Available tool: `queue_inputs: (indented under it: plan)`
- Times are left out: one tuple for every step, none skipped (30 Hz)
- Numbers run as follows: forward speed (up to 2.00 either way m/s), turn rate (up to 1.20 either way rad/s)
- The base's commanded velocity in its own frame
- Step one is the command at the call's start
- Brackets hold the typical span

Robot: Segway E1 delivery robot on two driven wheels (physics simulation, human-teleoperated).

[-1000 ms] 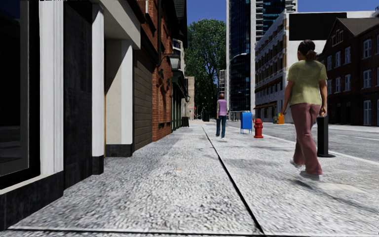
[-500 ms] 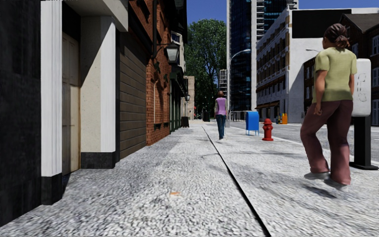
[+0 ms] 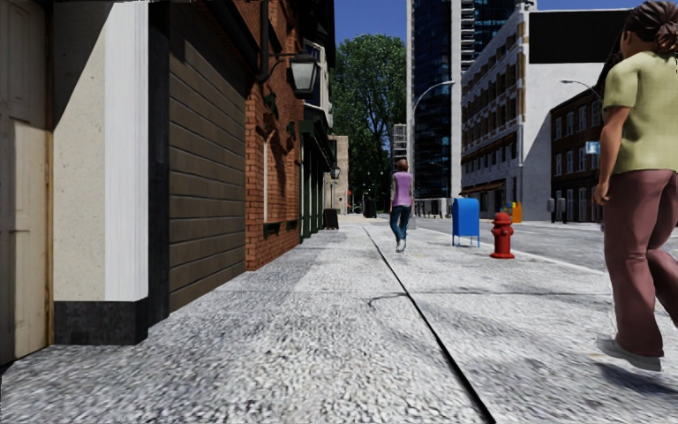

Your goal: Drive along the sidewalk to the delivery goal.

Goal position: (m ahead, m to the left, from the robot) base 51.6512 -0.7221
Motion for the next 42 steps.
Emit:
queue_inputs:
  plan:
    - [1.93,0.18]
    - [1.93,0.15]
    - [1.93,0.08]
    - [1.93,0.08]
    - [1.93,0.06]
    - [1.93,0.12]
    - [1.93,0.19]
    - [1.93,0.22]
    - [1.93,0.22]
    - [1.93,0.23]
    - [1.93,0.27]
    - [1.93,0.28]
    - [1.93,0.28]
    - [1.93,0.30]
    - [1.93,0.30]
    - [1.93,0.30]
    - [1.93,0.30]
    - [1.93,0.32]
    - [1.93,0.35]
    - [1.93,0.36]
    - [1.93,0.34]
    - [1.93,0.34]
    - [1.93,0.11]
    - [1.93,0.00]
    - [1.93,0.00]
    - [1.93,0.00]
    - [1.93,0.00]
    - [1.93,0.00]
    - [1.93,0.00]
    - [1.93,0.00]
    - [1.93,0.00]
    - [1.93,0.00]
    - [1.93,0.00]
    - [1.93,0.00]
    - [1.93,0.00]
    - [1.93,0.00]
    - [1.93,0.00]
    - [1.93,0.00]
    - [1.93,0.00]
    - [1.93,0.00]
    - [1.93,0.00]
    - [1.93,0.00]
